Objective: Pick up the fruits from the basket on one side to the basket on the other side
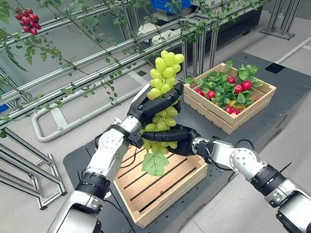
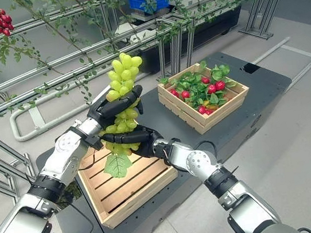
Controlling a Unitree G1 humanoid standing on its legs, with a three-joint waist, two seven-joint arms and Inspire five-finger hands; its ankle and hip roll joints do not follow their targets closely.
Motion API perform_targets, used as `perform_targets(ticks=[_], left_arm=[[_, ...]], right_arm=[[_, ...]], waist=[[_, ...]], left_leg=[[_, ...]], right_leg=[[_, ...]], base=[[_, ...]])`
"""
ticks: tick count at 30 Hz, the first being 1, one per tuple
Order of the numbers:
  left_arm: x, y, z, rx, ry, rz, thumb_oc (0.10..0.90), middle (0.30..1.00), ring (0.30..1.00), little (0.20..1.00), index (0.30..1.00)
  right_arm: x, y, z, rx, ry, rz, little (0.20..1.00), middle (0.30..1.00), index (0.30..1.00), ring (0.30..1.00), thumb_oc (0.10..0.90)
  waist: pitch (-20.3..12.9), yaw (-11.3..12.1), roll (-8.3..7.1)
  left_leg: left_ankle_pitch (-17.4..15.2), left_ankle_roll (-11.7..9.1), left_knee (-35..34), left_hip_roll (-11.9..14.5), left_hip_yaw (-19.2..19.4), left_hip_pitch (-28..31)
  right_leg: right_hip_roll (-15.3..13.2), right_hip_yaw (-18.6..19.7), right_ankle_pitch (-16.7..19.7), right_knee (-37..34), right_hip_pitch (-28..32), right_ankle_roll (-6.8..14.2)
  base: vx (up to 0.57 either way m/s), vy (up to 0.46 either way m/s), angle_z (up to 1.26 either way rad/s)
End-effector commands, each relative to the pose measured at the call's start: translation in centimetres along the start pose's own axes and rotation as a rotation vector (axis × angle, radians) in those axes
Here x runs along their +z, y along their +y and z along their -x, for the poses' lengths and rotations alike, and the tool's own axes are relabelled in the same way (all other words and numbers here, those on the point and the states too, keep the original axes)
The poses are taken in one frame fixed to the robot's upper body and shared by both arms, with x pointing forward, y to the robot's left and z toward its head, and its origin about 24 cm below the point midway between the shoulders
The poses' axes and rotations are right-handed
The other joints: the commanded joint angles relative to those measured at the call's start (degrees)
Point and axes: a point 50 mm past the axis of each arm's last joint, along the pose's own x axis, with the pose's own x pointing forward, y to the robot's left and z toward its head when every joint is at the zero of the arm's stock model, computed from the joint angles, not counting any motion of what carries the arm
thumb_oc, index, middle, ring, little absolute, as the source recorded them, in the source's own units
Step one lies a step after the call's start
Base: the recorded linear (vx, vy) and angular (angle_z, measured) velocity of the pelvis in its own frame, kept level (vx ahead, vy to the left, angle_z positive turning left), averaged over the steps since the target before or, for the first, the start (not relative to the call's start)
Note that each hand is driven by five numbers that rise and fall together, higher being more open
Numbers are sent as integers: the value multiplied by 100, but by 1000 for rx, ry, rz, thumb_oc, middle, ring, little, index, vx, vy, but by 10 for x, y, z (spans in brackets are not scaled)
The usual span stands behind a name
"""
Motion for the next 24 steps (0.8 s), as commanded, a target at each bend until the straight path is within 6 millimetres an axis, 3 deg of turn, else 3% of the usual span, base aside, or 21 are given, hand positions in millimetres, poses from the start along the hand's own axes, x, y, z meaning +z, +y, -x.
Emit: perform_targets(ticks=[1, 11, 24], left_arm=[[108, -24, -47, -173, -420, -225, 400, 300, 300, 300, 300], [92, -18, -45, -133, -348, -217, 400, 300, 300, 300, 300], [54, 21, -27, 106, -201, -206, 400, 300, 300, 300, 300]], right_arm=[[42, 43, -22, 25, -197, 219, 900, 900, 900, 900, 800], [68, 68, -15, 85, -426, 267, 900, 900, 900, 900, 800], [96, 57, 14, 51, -683, 321, 900, 900, 900, 900, 800]], waist=[[-662, 190, 119], [-586, 184, 144], [-587, 107, 197]], left_leg=[[-455, -71, 9, 6, -139, 10], [-440, -52, 9, 15, -122, -1], [-458, -36, 9, 21, -85, 17]], right_leg=[[-46, -101, -305, 8, 158, -235], [-41, -62, -290, 8, 145, -248], [-37, -22, -311, 8, 137, -230]], base=[[0, 0, 0], [0, 0, 0], [0, 0, 0]])
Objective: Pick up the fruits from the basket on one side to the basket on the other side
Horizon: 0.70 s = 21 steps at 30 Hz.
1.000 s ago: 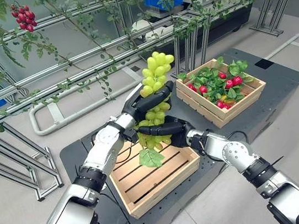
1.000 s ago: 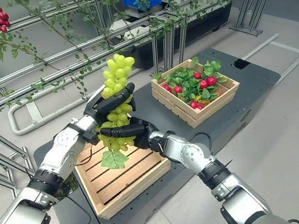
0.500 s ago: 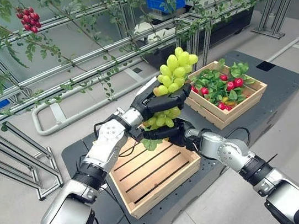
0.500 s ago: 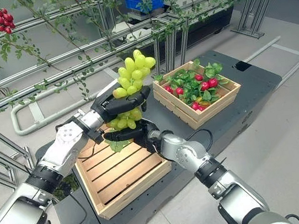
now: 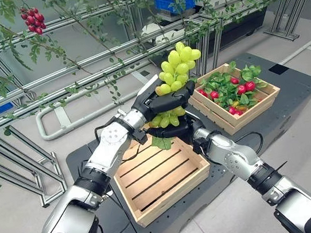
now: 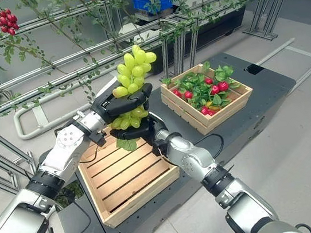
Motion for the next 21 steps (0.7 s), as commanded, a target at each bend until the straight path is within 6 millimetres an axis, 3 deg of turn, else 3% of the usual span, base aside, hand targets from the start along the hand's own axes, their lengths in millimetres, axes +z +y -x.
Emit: perform_targets(ticks=[1, 7, 14, 16, 17, 21], left_arm=[[31, 31, -17, 146, -143, -72, 400, 300, 300, 300, 300], [10, 52, -1, 345, -121, 60, 400, 300, 300, 300, 300], [-3, 58, 11, 435, -87, 36, 400, 300, 300, 300, 300], [-4, 55, 10, 433, -93, 36, 400, 300, 300, 300, 300], [-3, 53, 8, 419, -99, 36, 400, 300, 300, 300, 300], [0, 45, 0, 387, -116, 40, 400, 300, 300, 300, 300]], right_arm=[[90, 26, 5, 125, -481, -94, 900, 900, 900, 900, 800], [83, 26, 7, 204, -462, -214, 900, 900, 900, 900, 800], [76, 26, 8, 266, -447, -342, 900, 900, 900, 900, 800], [74, 29, 9, 304, -449, -392, 592, 592, 592, 592, 595], [72, 30, 9, 320, -454, -421, 300, 300, 300, 300, 400], [70, 34, 8, 358, -458, -466, 300, 300, 300, 300, 400]], waist=[[-538, 0, 112], [-532, -44, 115], [-538, -94, 97], [-534, -98, 88], [-535, -93, 81], [-542, -82, 69]], left_leg=[[-464, -32, 9, 20, -93, 39], [-476, -40, 9, 22, -59, 66], [-471, -60, 9, 31, -35, 79], [-470, -61, 9, 32, -33, 81], [-475, -57, 9, 31, -45, 85], [-471, -58, 9, 39, -53, 84]], right_leg=[[-39, -32, -318, 8, 167, -233], [-34, -16, -339, 8, 184, -244], [-21, 6, -349, 8, 186, -249], [-15, 13, -351, 8, 187, -252], [-9, 14, -353, 8, 195, -256], [-6, 7, -352, 8, 198, -254]], base=[[0, 0, 0], [0, 0, 0], [0, 0, 0], [0, 0, 0], [0, 0, 0], [0, 0, 0]])
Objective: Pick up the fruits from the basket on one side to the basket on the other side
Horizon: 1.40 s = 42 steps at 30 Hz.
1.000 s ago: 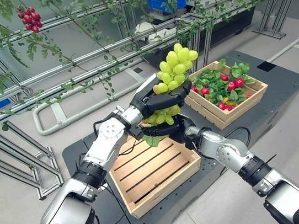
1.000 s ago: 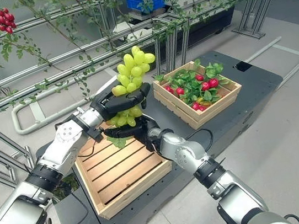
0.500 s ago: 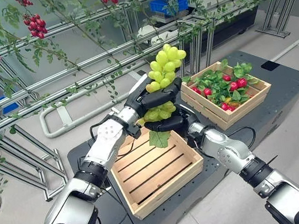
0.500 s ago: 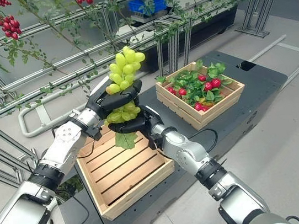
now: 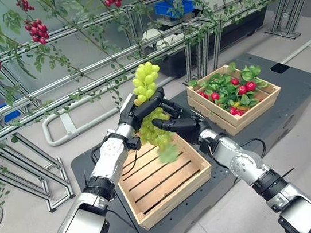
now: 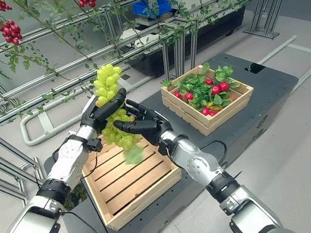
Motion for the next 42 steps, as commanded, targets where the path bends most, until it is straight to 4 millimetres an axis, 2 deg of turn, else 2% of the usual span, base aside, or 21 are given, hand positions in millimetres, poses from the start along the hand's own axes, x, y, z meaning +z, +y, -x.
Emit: perform_targets(ticks=[1, 8, 12, 21, 22, 23, 32, 37, 42], left_arm=[[60, 7, -25, 19, -263, -43, 400, 300, 300, 300, 300], [60, -4, -29, -40, -256, -42, 409, 314, 314, 314, 314], [59, -7, -30, -59, -247, -40, 450, 375, 375, 375, 375], [62, -7, -30, -56, -257, -43, 442, 364, 364, 364, 364], [63, -7, -30, -57, -261, -48, 442, 364, 364, 364, 364], [63, -8, -31, -58, -263, -51, 442, 364, 364, 364, 364], [69, -4, -28, -32, -285, -108, 438, 356, 356, 356, 356], [71, 4, -26, 6, -287, -148, 428, 342, 342, 342, 342], [71, 19, -19, 35, -273, -182, 425, 338, 338, 338, 338]], right_arm=[[56, 62, -11, 365, -351, -193, 300, 300, 300, 300, 400], [59, 61, -11, 356, -362, -182, 300, 300, 300, 300, 400], [61, 60, -12, 349, -364, -186, 300, 300, 300, 300, 400], [58, 57, -13, 322, -341, -122, 300, 300, 300, 300, 400], [56, 57, -13, 319, -327, -94, 566, 566, 566, 566, 577], [56, 56, -14, 315, -322, -82, 900, 900, 900, 900, 800], [61, 45, -14, 197, -280, 257, 900, 900, 900, 900, 800], [65, 42, -12, 179, -264, 357, 900, 900, 900, 900, 800], [69, 25, -2, 135, -249, 415, 900, 900, 900, 900, 800]], waist=[[-447, -33, -85], [-425, -37, -110], [-429, -47, -111], [-425, -65, -108], [-421, -68, -106], [-419, -67, -106], [-394, -77, -132], [-353, -93, -146], [-356, -117, -159]], left_leg=[[-471, -58, 11, 28, -66, 81], [-467, -52, 11, 31, -63, 84], [-478, -45, 11, 26, -64, 94], [-473, -42, 11, 29, -41, 106], [-473, -42, 11, 30, -40, 105], [-474, -42, 11, 29, -42, 103], [-466, -47, 11, 33, -52, 95], [-460, -45, 11, 34, -47, 89], [-454, -46, 11, 39, -14, 87]], right_leg=[[-42, -29, -353, 9, 201, -252], [-24, -18, -344, 9, 198, -253], [-22, 3, -339, 9, 201, -246], [-21, 34, -324, 9, 198, -240], [-22, 34, -324, 9, 195, -240], [-22, 34, -322, 9, 194, -240], [-22, 57, -308, 9, 185, -239], [-20, 73, -303, 9, 181, -240], [-26, 74, -296, 9, 179, -222]], base=[[0, 0, 0], [0, 0, 0], [0, 0, 0], [0, 0, 0], [0, 0, 0], [0, 0, 0], [0, 0, 0], [0, 0, 0], [0, 0, 0]])
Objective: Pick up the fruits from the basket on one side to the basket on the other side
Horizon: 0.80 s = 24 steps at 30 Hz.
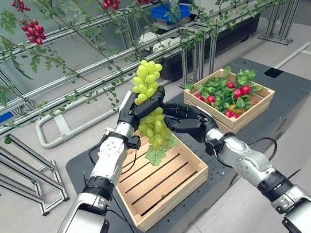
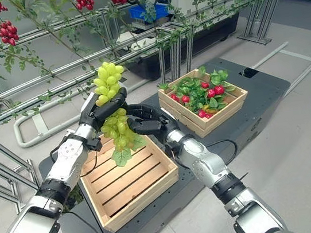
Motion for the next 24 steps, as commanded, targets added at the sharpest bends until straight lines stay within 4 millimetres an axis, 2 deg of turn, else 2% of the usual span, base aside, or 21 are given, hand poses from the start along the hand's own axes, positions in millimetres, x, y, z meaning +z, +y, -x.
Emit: perform_targets(ticks=[1, 8, 15, 24], left_arm=[[66, 23, -19, 29, -262, -106, 425, 338, 338, 338, 338], [72, 43, -12, 67, -274, -140, 420, 331, 331, 331, 331], [81, 53, -10, 75, -292, -170, 417, 326, 326, 326, 326], [87, 45, -14, 58, -340, -113, 417, 326, 326, 326, 326]], right_arm=[[70, 18, -9, 129, -270, 56, 900, 900, 900, 900, 800], [67, 7, 4, 174, -263, -24, 900, 900, 900, 900, 800], [66, 3, 10, 197, -258, -46, 900, 900, 900, 900, 800], [56, 16, 7, 262, -218, -73, 900, 900, 900, 900, 800]], waist=[[-263, -136, -6], [-224, -209, 5], [-218, -255, 36], [-218, -239, 55]], left_leg=[[-453, -46, 11, 42, -112, 98], [-454, -45, 11, 43, -61, 92], [-454, -54, 11, 42, -30, 100], [-454, -54, 11, 31, -63, 86]], right_leg=[[-37, -43, -319, 9, 242, -221], [-32, -12, -309, 9, 215, -209], [-38, 7, -315, 9, 216, -194], [-45, -9, -331, 9, 217, -205]], base=[[0, 0, 0], [0, 0, 0], [0, 0, 0], [0, 0, 0]])
